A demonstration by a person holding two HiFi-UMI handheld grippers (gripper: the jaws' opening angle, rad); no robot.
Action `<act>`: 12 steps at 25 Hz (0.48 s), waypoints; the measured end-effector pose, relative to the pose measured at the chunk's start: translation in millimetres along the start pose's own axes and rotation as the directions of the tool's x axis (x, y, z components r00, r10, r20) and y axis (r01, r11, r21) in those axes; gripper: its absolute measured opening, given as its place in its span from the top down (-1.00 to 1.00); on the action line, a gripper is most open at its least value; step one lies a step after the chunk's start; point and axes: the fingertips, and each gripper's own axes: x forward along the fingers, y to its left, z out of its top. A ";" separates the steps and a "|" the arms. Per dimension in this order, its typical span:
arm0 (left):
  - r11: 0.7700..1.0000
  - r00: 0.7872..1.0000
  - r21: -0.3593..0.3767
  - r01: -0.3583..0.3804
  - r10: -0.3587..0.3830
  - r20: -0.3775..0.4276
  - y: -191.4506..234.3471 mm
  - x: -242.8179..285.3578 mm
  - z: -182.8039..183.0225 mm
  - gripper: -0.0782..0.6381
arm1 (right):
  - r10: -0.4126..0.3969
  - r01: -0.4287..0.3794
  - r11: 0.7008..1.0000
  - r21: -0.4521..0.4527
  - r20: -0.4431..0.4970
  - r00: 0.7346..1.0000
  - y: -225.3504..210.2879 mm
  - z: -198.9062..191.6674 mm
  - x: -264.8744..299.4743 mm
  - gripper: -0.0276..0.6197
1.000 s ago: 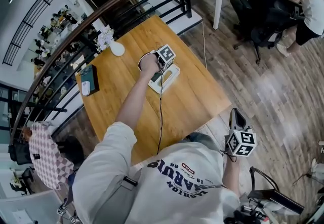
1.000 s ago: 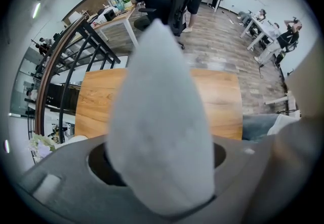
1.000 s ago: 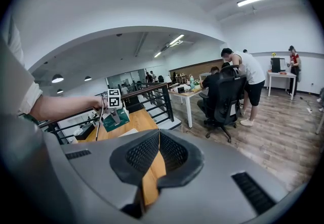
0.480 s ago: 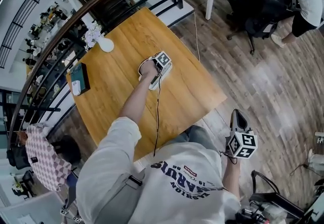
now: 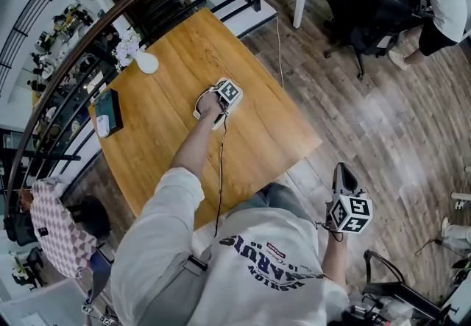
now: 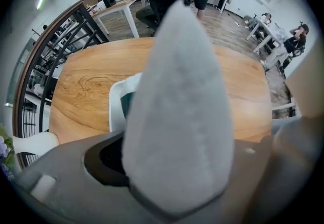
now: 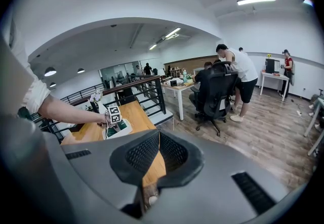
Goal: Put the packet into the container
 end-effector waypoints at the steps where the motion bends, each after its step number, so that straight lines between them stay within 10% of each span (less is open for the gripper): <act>1: 1.000 1.000 -0.005 -0.001 0.001 0.014 0.0 -3.3 -0.7 -0.12 | 0.001 -0.001 1.000 0.001 0.002 1.000 -1.4 -0.9 -0.1 0.89; 8: 0.997 0.988 -0.067 0.027 -0.016 0.153 10.9 -33.9 9.3 -0.56 | 0.002 -0.002 1.000 0.004 0.005 1.000 -18.2 -0.1 -4.5 0.89; 12: 0.992 0.936 -0.129 -0.006 0.051 0.347 32.4 -101.9 30.6 -0.70 | 0.027 -0.026 1.000 -0.014 0.019 0.999 -18.1 11.5 4.7 0.89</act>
